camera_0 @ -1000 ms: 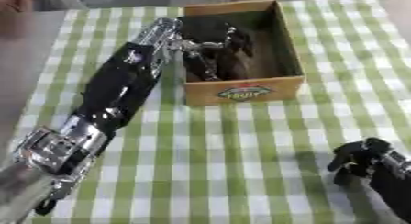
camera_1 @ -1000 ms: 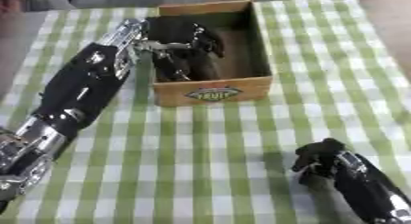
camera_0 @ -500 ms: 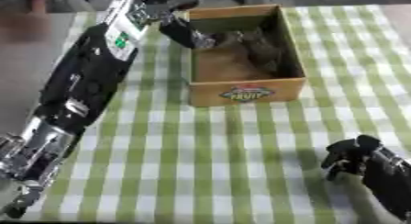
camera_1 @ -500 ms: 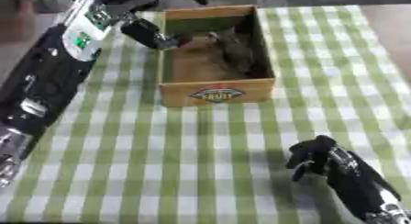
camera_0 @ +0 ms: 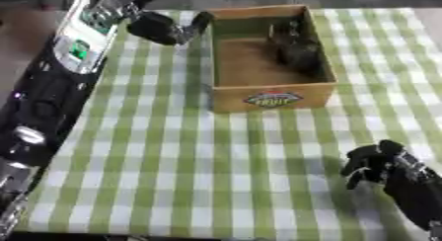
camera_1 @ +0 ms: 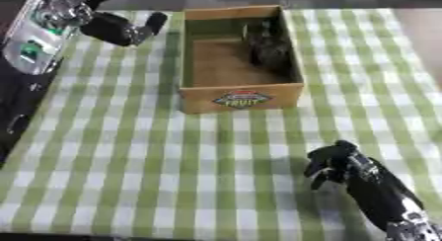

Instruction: Pick up objects on the table and place them in the box.

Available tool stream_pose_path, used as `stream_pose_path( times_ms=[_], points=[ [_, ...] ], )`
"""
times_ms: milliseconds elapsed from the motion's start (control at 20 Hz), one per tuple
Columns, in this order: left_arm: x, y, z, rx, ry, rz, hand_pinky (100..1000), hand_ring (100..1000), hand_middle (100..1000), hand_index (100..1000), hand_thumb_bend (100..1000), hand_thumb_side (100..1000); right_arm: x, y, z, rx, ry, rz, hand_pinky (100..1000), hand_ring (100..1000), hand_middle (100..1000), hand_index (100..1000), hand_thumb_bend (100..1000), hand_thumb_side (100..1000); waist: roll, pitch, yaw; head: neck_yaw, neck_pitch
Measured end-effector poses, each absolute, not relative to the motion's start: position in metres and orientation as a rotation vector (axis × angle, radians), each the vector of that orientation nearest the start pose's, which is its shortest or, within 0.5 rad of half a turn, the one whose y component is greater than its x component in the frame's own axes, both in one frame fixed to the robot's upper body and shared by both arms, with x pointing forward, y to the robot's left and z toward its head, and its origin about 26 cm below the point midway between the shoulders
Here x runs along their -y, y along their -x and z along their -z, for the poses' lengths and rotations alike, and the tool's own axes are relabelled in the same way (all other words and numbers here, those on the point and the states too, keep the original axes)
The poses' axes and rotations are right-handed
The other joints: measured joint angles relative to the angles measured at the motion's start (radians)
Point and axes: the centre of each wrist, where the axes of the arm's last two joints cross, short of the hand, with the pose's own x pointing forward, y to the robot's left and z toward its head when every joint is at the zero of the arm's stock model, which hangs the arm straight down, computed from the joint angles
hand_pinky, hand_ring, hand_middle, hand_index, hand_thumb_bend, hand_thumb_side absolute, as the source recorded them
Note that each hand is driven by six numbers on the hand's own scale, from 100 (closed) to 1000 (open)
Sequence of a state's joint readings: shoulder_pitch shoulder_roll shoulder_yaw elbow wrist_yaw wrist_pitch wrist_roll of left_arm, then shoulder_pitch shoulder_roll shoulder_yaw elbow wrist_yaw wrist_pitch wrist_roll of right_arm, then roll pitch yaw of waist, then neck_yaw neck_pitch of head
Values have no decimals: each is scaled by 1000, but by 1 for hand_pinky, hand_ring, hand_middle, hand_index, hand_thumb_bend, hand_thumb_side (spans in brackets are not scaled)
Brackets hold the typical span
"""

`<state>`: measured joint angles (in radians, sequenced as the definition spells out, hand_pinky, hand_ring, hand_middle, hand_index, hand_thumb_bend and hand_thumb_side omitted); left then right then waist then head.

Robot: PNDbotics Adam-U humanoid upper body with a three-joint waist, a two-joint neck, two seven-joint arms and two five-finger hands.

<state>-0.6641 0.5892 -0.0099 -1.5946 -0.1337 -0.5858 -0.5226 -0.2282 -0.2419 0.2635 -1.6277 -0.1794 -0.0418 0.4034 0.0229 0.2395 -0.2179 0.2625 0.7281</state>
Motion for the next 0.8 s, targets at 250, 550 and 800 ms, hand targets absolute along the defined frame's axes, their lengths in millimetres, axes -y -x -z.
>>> stream_pose_path(
  times_ms=[250,550,800],
  points=[
    [-310,-361,-271,-2956,342,-1798,629,617,665,794,100,218,208,-320,-63,1729,-493,-693,483,610,544,699,100,1000,-1,-1,9,-8,0],
    [-324,-356,-256,-3118,307,-1722,549,544,595,770,100,512,212,-321,-64,1741,-478,-670,483,610,544,699,100,995,-6,1,40,-27,0],
    [-343,-347,-219,-3404,260,-1523,532,531,581,766,100,531,214,-320,-62,1743,-470,-656,483,610,544,699,100,1000,-11,1,45,-31,0]
  ],
)
